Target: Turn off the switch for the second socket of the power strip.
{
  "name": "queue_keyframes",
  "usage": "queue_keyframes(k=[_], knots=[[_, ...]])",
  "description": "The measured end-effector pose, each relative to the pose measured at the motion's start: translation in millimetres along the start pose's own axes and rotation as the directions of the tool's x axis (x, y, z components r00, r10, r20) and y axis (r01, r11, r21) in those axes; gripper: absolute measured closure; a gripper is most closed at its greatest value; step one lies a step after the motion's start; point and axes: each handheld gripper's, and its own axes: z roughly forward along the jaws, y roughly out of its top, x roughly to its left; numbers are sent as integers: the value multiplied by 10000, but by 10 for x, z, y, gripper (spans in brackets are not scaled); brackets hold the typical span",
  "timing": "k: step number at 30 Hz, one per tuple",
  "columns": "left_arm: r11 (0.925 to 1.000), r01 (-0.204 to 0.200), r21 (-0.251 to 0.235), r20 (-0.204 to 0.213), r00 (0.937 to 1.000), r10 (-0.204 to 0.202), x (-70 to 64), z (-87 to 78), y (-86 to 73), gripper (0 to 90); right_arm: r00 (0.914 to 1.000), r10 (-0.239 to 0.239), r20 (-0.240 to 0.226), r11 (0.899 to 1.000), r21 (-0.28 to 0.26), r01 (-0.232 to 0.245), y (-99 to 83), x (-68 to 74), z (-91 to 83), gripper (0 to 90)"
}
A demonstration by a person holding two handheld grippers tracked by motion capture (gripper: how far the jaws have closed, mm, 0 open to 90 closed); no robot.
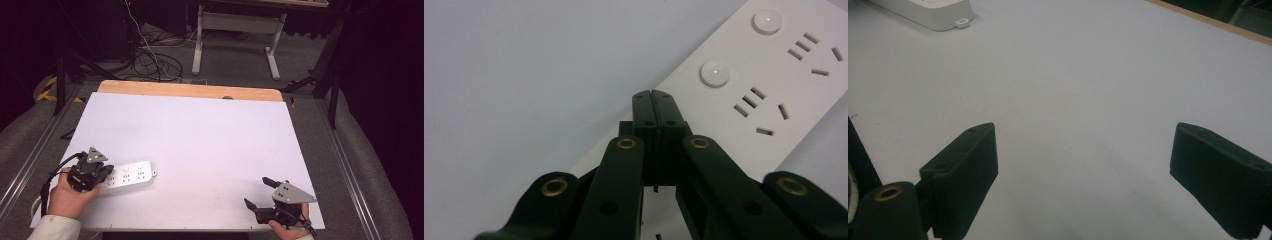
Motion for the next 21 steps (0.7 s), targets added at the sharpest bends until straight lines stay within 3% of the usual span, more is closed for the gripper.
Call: queue_keyframes(k=[13, 21], knots=[[9998, 158, 84, 208, 9997, -160, 19, -1, 10, 900, 10000, 22, -9, 10000, 38, -22, -1, 0, 4, 127], [9963, 571, -636, 269, 9981, -554, 29, -79, 15, 900, 10000, 33, 16, 10000, 21, -33, -4, -16, 5, 127]])
